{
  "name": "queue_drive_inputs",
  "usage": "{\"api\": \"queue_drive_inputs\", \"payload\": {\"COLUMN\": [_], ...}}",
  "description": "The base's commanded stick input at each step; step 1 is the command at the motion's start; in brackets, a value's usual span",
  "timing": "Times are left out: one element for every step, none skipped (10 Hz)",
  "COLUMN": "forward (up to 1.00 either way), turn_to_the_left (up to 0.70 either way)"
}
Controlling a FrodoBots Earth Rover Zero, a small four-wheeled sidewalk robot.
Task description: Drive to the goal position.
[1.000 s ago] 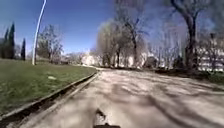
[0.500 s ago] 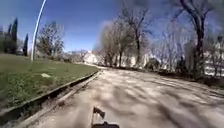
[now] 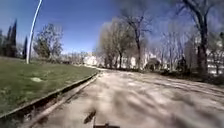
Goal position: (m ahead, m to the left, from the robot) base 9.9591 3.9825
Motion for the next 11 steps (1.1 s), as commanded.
{"api": "queue_drive_inputs", "payload": {"forward": [0.98, 0.98, 0.98, 0.98, 0.98, 0.98, 0.98, 0.98, 0.97, 0.96, 0.96], "turn_to_the_left": [0.0, 0.0, 0.0, 0.0, 0.0, 0.0, 0.0, 0.0, 0.0, 0.0, 0.0]}}
